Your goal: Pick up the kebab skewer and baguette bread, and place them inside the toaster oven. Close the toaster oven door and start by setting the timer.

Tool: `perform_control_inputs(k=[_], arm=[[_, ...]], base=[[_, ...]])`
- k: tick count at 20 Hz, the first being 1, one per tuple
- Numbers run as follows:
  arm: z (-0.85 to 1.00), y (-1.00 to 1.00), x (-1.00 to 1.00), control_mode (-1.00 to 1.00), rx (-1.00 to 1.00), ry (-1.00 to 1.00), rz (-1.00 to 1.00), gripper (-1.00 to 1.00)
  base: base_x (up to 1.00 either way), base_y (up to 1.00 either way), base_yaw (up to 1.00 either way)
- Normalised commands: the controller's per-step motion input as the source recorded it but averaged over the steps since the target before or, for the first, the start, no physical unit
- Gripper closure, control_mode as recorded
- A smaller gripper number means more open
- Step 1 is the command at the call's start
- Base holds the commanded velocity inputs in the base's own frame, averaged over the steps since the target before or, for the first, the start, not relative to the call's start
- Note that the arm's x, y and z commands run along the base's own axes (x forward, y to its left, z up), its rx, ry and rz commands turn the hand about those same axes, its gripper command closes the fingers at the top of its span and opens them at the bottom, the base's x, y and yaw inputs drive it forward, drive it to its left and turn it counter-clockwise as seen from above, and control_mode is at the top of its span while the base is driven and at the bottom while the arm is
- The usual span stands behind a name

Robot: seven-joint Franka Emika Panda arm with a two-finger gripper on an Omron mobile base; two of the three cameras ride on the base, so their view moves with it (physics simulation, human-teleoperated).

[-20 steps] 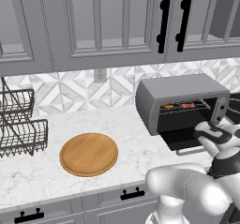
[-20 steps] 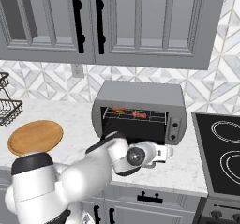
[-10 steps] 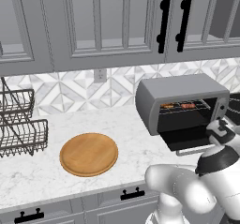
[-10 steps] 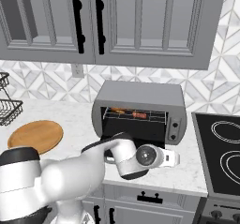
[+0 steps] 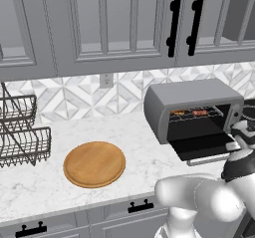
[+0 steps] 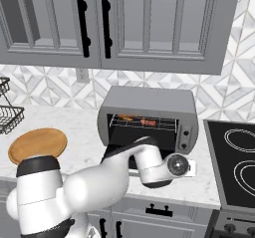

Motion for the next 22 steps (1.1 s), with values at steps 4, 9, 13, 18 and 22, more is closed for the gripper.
perform_control_inputs(k=[4, 9, 13, 18, 22], arm=[[-0.78, -0.16, 0.00, -1.00, 0.00, -0.06, 0.06, -1.00], [-1.00, -0.19, -0.03, -1.00, 0.00, -0.04, 0.12, -1.00], [-1.00, -0.36, -0.46, -1.00, 0.00, 0.00, 0.19, -1.00], [-0.74, -0.02, -0.98, -1.00, 0.00, 0.00, 0.10, -1.00], [-0.45, -0.01, -1.00, -1.00, 0.00, -0.03, 0.00, -1.00]], base=[[0.00, 0.00, 0.00], [0.00, 0.00, 0.00], [0.00, 0.00, 0.00], [0.00, 0.00, 0.00], [0.00, 0.00, 0.00]])
